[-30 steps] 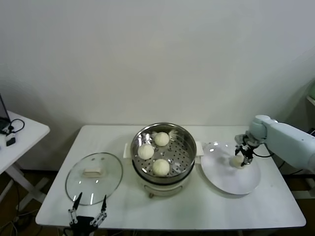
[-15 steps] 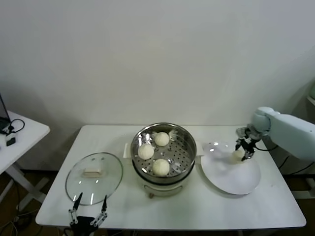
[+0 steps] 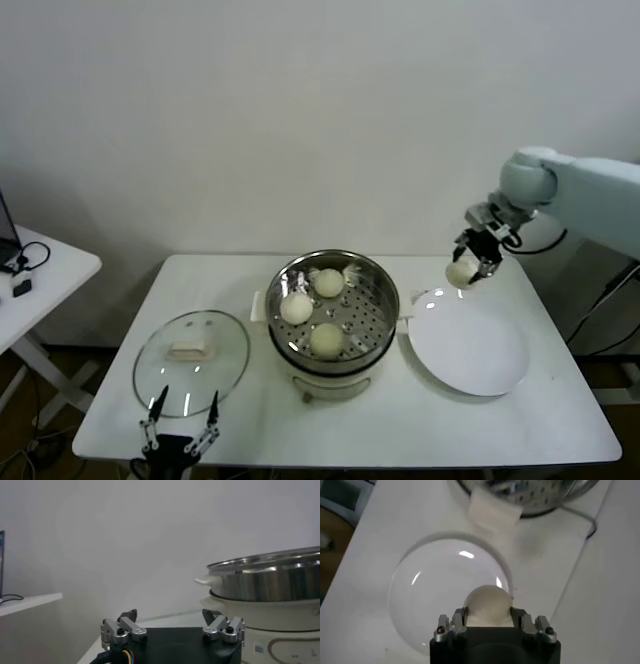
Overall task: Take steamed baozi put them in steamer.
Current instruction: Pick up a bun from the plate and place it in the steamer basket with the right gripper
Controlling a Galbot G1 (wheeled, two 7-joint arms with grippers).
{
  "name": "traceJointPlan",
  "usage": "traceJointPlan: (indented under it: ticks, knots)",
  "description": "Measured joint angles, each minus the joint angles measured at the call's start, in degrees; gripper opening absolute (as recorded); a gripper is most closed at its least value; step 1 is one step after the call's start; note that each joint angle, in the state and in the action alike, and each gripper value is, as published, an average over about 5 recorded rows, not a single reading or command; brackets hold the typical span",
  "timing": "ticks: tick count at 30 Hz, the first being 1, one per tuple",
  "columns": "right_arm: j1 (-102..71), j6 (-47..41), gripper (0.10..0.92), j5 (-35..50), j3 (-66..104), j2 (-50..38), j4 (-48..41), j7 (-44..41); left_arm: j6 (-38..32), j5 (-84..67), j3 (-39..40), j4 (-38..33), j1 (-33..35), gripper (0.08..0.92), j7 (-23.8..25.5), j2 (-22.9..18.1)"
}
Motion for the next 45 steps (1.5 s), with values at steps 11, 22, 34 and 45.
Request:
traceJointPlan:
  ticks: [11,22,34,45]
  knots:
    - [9.4,-5.3,0.594,9.0,-1.9,5.2,10.8,1.5,0.1,-0.5,0.1,-0.6,0.0,0.823,0.1,0.0]
    - [3.2,-12.2,0.594,10.6,2.0,11.1,12.4,6.2,0.3,-0.4,-0.3,-0.7,0.0,0.823,0.1,0.0]
    - [-7.6,-15.7,0.594,6.8,4.7,14.8,8.1,10.1,0.4,-0.5,-0.5,0.7,-0.9,0.823,0.2,0.0]
    - [-12.3,-16.5,0.628,5.3,6.1,15.8,5.7,11.5,0.8,-0.7,-0.8,1.1,-1.5,0.823,0.2,0.0]
